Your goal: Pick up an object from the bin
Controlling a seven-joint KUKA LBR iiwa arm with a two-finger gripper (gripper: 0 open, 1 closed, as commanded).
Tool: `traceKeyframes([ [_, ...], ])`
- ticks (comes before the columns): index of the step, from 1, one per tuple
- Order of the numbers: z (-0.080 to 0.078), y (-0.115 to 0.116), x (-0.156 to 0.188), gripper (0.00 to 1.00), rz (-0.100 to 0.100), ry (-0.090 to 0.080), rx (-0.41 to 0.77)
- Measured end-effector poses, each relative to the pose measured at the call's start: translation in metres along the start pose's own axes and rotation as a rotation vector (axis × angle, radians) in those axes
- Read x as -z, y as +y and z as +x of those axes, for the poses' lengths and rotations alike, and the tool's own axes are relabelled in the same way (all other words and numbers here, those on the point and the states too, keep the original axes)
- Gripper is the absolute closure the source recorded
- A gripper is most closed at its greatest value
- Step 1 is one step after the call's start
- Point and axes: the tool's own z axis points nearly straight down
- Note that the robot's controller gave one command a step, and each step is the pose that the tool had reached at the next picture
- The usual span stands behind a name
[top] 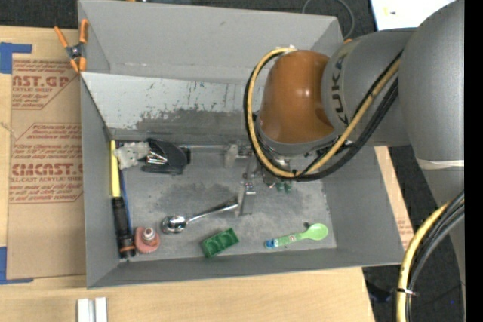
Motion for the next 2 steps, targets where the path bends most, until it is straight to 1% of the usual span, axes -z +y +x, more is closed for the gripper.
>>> traceKeyframes([
  [1, -0.026, -0.003, -0.023, 0.0, 0.002, 0.002, 0.029],
  [2, -0.001, 0.045, -0.026, 0.0, 0.0, 0.002, 0.032],
])
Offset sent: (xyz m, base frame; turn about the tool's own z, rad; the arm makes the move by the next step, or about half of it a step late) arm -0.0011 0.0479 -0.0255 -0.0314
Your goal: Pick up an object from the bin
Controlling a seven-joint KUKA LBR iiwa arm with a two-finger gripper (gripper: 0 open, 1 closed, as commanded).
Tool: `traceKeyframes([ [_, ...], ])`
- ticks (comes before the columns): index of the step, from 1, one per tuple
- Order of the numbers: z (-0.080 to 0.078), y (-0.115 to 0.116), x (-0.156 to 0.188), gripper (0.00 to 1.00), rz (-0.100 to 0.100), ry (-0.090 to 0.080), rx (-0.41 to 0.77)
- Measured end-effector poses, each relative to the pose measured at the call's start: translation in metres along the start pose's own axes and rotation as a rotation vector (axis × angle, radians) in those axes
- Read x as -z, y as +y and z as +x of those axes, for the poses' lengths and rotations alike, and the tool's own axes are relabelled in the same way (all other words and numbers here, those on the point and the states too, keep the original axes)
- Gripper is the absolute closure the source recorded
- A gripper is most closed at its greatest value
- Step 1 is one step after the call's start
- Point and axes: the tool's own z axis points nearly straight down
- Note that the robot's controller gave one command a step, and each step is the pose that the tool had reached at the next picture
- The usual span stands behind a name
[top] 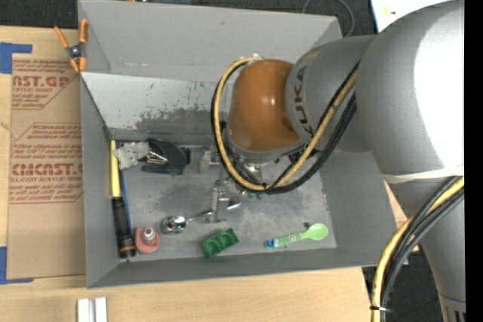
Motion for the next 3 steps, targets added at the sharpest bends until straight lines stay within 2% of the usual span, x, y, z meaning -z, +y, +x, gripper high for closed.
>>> traceKeyframes([
  [1, -0.03, 0.001, -0.007, 1.0, 0.004, -0.006, 0.05],
  [2, -0.03, 0.001, -0.007, 1.0, 0.004, -0.006, 0.05],
  [3, -0.001, 0.001, 0.051, 1.0, 0.004, 0.002, 0.01],
])
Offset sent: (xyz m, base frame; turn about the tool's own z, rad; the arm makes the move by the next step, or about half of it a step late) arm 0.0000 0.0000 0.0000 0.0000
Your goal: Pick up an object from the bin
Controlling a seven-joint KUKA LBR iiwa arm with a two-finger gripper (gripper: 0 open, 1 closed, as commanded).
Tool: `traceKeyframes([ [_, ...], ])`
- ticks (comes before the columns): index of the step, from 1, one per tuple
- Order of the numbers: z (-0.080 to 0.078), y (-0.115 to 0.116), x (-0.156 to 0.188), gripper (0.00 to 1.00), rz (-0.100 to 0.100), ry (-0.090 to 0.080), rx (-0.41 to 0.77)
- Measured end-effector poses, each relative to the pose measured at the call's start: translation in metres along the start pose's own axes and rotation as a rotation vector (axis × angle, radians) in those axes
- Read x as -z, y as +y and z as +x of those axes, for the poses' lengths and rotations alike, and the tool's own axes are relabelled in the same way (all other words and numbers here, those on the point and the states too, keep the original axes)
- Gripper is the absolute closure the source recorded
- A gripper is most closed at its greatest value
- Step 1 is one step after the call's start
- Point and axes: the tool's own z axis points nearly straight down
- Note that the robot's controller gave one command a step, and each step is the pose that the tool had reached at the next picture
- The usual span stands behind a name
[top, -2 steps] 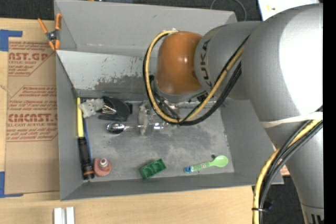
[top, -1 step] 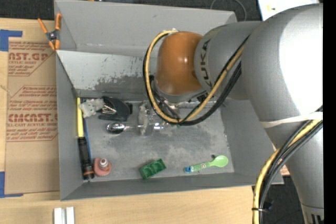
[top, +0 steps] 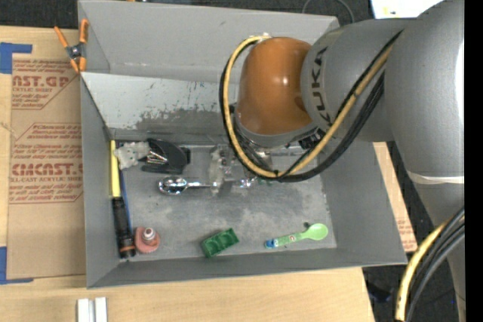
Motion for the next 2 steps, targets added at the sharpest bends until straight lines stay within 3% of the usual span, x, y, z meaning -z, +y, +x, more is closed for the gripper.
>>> traceKeyframes([
  [1, -0.01, 0.011, 0.028, 1.0, -0.001, -0.009, 0.065],
  [2, -0.003, 0.007, 0.047, 1.0, 0.0, 0.006, 0.023],
])
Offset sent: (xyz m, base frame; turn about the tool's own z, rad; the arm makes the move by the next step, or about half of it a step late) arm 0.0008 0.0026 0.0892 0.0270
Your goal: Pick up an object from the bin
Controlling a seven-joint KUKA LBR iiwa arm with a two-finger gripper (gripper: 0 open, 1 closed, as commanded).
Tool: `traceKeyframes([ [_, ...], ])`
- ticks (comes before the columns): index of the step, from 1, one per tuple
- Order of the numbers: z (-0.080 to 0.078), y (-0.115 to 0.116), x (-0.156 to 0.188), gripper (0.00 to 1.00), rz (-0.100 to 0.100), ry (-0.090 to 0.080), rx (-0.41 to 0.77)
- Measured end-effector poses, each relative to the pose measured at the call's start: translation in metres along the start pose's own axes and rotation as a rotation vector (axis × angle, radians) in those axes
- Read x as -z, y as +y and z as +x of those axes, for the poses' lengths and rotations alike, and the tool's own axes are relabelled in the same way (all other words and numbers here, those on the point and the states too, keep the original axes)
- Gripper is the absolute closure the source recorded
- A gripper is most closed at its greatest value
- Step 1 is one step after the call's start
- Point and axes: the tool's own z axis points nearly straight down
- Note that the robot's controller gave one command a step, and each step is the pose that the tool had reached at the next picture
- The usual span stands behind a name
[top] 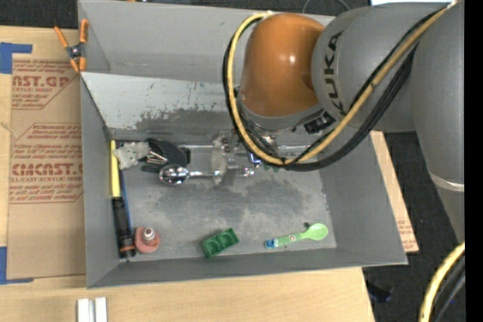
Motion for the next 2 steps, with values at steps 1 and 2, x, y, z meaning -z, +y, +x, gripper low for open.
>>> traceKeyframes([
  [1, -0.005, -0.005, 0.024, 1.0, 0.0, -0.006, 0.194],
  [2, 0.001, 0.047, 0.066, 1.0, 0.0, -0.008, 0.188],
])
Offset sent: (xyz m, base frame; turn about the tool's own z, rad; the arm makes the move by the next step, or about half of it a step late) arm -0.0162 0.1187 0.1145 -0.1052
